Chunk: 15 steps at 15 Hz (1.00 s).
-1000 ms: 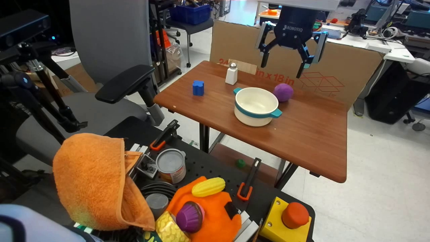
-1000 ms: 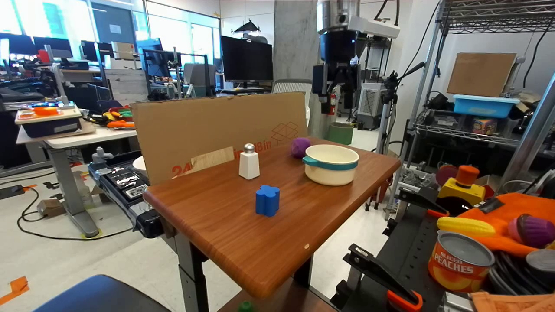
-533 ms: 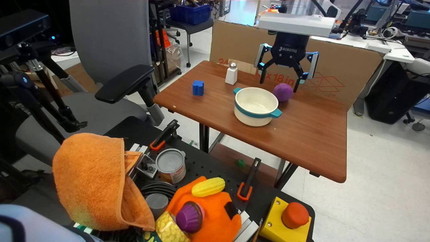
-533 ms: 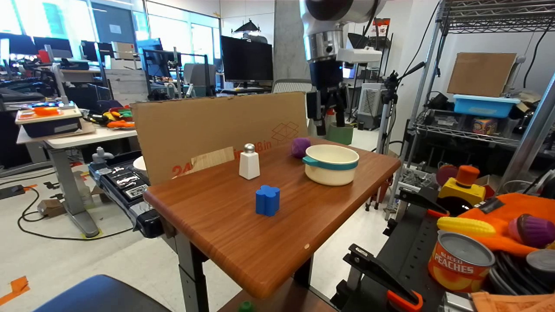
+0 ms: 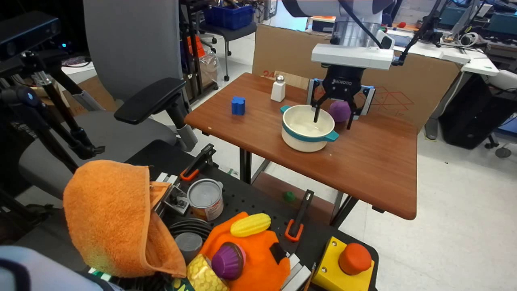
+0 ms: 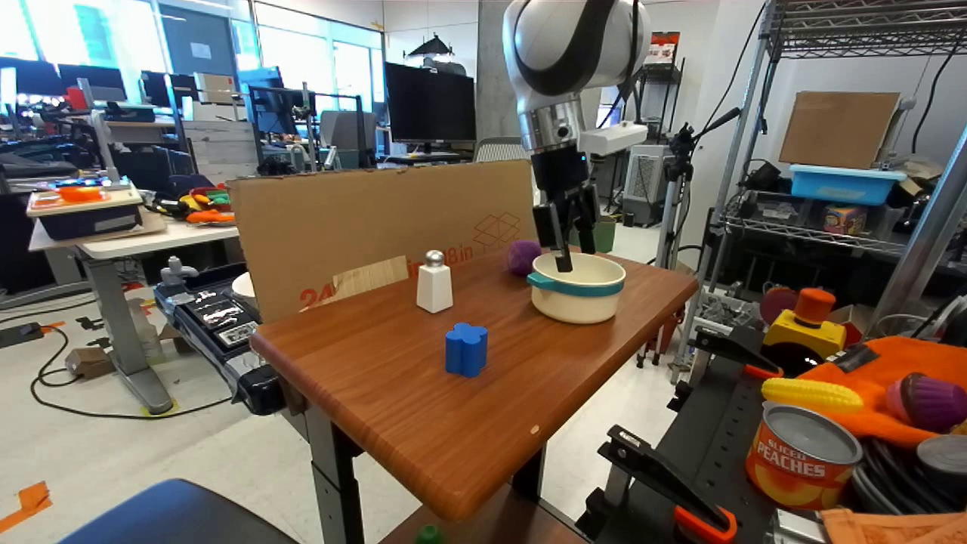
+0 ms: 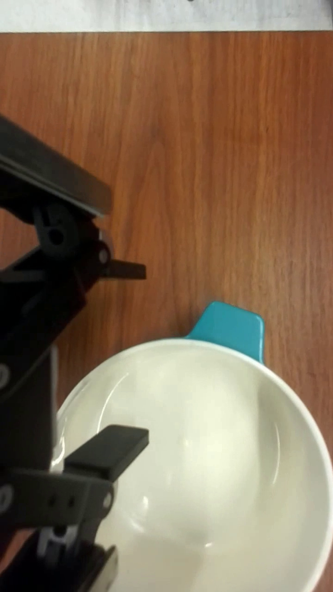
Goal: Pick up the white bowl and slightly move it to the right.
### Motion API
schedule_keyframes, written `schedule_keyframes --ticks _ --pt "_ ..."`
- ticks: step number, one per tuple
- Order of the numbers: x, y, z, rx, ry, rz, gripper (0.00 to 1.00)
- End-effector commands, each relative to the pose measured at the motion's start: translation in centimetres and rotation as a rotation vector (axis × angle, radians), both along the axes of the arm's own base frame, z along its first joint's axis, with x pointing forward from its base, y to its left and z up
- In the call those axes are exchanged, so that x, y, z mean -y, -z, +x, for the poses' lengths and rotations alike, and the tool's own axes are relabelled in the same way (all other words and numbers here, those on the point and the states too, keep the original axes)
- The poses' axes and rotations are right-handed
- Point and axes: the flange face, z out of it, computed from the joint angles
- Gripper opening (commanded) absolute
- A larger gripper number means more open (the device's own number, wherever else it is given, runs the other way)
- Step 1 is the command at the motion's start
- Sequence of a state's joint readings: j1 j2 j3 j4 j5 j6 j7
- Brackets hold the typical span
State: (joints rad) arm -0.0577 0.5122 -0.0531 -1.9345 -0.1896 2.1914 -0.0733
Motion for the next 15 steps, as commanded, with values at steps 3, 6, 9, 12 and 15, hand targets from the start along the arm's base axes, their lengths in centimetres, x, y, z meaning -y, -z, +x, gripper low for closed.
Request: schedule_keyframes --ticks 3,6,9,12,15 --pt "-0.8 1.4 1.5 -0.017 -0.050 -0.026 0.35" --pt "-1.4 1.2 1.6 -0.024 -0.066 -0.028 0.13" --pt "-1.6 0.8 1.5 -0.032 -0.068 -0.026 0.00" --pt "-1.6 -1.1 1.2 -0.046 -0.078 -0.009 0.01" --pt "-1.0 -3.9 0.0 -0.057 -0.139 0.001 0.02"
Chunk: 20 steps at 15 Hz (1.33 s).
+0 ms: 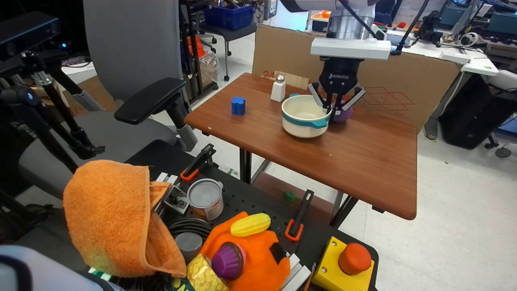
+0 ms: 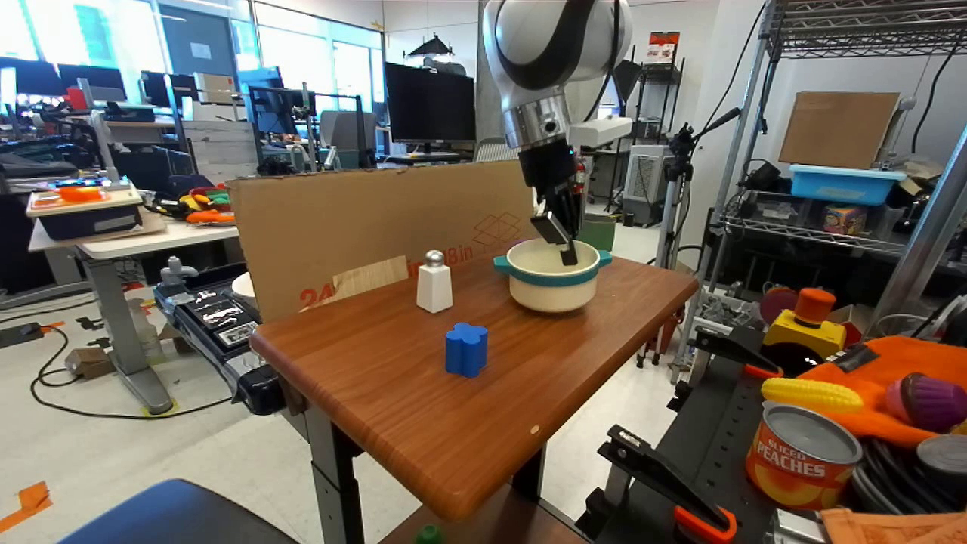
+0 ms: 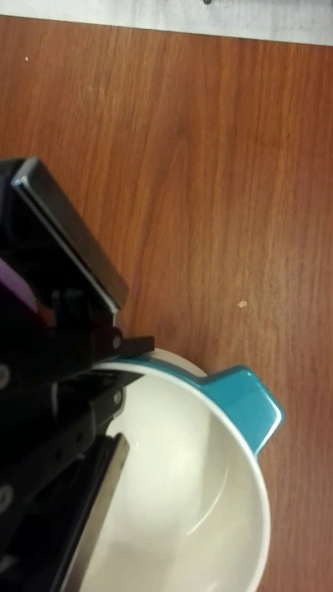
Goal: Pick up the white bowl and slightly move it to the right.
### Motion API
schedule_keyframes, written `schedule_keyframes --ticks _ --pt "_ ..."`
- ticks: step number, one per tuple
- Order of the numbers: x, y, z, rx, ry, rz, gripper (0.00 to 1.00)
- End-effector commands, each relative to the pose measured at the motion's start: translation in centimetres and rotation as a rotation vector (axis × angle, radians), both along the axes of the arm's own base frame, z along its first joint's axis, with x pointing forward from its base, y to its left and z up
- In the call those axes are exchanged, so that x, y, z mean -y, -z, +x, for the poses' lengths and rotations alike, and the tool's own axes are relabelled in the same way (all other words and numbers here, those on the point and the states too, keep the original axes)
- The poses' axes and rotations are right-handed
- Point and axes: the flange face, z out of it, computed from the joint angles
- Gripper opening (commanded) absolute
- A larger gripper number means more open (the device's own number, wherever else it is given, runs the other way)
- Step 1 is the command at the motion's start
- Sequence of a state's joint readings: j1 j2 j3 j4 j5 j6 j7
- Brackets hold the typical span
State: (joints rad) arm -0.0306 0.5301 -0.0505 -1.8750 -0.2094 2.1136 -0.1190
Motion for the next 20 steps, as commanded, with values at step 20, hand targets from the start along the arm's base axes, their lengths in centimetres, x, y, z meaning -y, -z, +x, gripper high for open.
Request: schedule_keyframes --ticks 20 --pt "24.1 -3.1 -1.3 -0.038 0.634 -0.038 0.02"
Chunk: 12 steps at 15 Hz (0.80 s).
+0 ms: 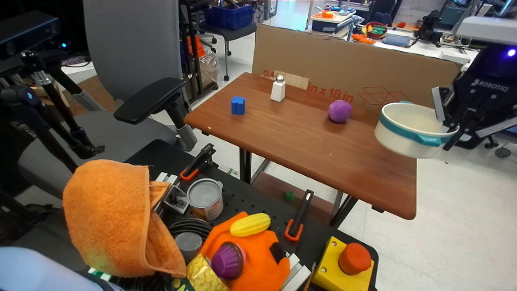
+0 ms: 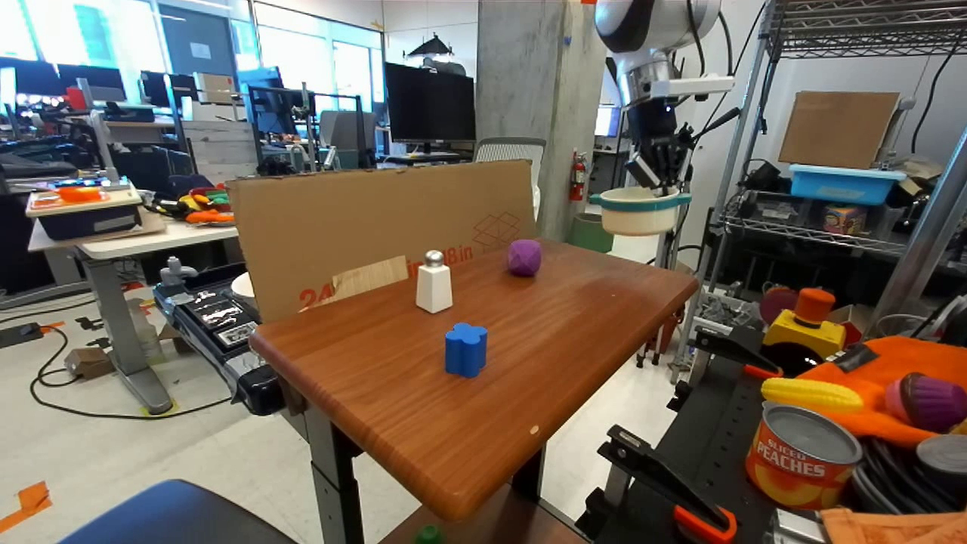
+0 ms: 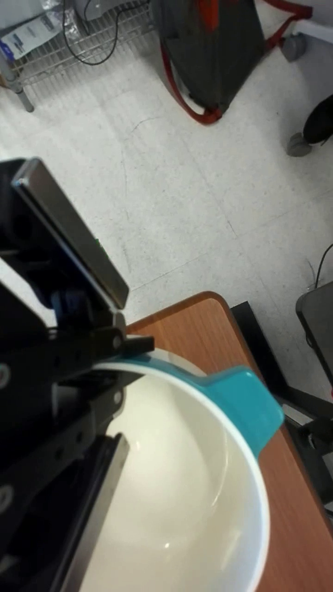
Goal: Pick up the white bowl and slightly move it to the right.
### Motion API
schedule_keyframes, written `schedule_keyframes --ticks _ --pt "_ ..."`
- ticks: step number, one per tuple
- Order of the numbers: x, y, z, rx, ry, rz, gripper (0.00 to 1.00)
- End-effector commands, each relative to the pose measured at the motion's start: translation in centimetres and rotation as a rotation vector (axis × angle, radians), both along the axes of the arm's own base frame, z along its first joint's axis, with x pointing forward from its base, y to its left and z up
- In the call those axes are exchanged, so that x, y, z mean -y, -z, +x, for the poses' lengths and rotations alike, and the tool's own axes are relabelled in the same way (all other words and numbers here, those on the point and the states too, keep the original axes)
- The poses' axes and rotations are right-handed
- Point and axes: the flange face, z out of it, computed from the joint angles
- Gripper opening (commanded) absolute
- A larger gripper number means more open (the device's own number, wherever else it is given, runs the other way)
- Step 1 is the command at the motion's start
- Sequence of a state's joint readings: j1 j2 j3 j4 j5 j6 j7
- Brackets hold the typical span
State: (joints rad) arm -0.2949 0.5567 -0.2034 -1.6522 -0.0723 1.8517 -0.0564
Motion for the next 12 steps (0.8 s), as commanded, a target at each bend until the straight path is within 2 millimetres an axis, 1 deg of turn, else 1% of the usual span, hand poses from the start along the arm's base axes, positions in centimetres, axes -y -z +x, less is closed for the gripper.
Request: schedule_keyframes --ticks 1,2,5,6,7,8,9,11,12 --pt "-0.3 4.4 2.7 -0.016 0.068 -0.037 0.02" --pt "-0.4 5.5 3.1 -0.024 0.075 -0.052 0.02" --pt "-0.5 8.0 3.8 -0.062 0.086 -0.067 0.02" --pt "-0.5 8.5 4.0 -0.078 0.080 -0.062 0.02" --pt "-0.5 8.5 4.1 -0.084 0.076 -0.061 0.02" --pt "-0.5 8.0 4.2 -0.090 0.065 -0.053 0.10" --pt "-0.6 7.6 4.3 -0.098 0.041 -0.053 0.32" --pt "-0.8 7.0 4.2 -0.095 0.037 -0.054 0.36" --pt "-0.9 6.8 4.1 -0.099 0.030 -0.058 0.42"
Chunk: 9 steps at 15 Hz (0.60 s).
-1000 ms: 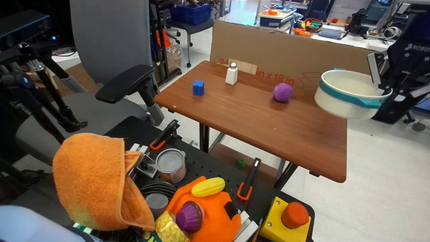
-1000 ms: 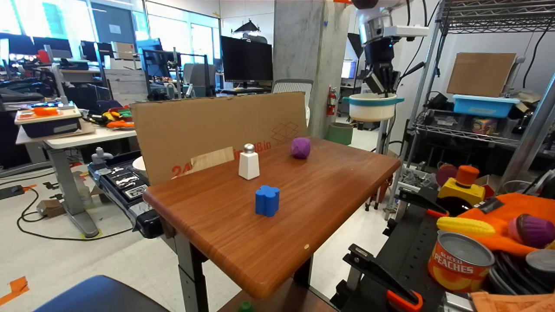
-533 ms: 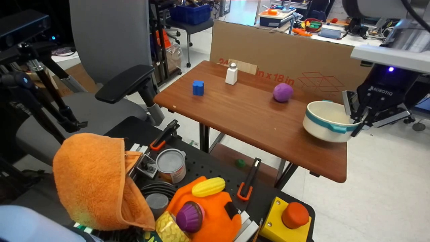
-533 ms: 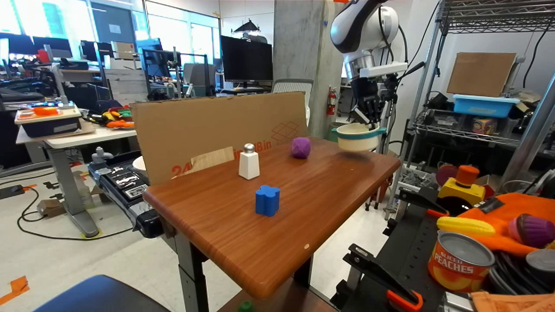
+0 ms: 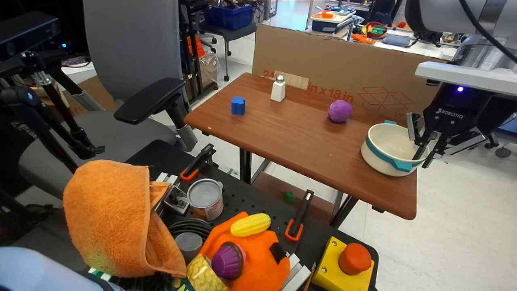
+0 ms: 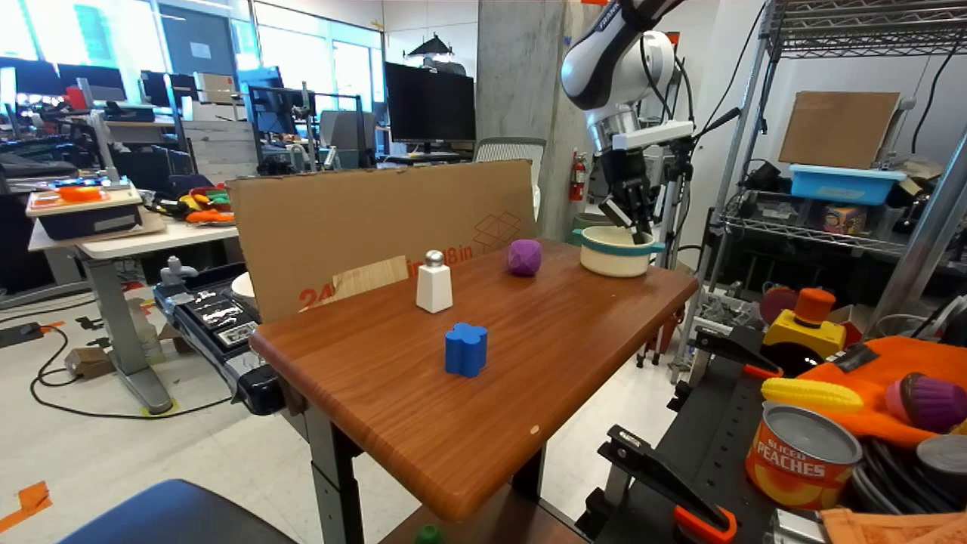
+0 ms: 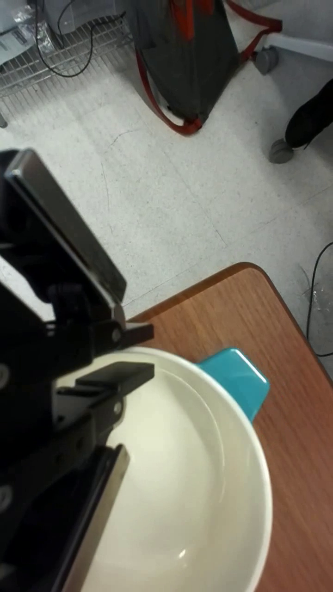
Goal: Pick up the white bowl and slightly move it to the right.
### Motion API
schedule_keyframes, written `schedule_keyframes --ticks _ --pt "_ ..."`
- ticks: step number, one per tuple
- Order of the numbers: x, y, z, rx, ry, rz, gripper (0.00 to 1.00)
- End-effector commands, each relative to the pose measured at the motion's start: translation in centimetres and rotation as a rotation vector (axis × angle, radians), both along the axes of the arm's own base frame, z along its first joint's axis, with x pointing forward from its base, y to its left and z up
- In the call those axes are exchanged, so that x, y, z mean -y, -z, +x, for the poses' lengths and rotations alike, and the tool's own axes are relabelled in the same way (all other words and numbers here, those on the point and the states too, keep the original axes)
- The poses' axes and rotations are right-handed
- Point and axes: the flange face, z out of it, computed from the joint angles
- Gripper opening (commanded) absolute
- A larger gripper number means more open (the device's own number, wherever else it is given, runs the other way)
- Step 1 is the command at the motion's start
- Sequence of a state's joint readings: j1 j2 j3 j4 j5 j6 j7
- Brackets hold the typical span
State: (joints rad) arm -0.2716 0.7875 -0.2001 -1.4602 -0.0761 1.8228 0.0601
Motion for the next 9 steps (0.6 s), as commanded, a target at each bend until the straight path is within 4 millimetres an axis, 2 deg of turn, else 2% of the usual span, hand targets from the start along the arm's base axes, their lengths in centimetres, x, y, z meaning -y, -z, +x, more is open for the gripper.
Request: schedule_keyframes --ticks 1,3,7,9 --pt "-0.4 -1.2 0.1 -0.021 -0.035 -0.008 0.50" --pt "-1.0 -2.5 -0.3 -0.018 -0.074 -0.015 0.65" --pt "-4.3 -9.5 -1.0 0.138 -0.214 -0.095 0.95" --pt "-6.7 -12.9 -1.2 0.257 -0.240 -0.099 1.00"
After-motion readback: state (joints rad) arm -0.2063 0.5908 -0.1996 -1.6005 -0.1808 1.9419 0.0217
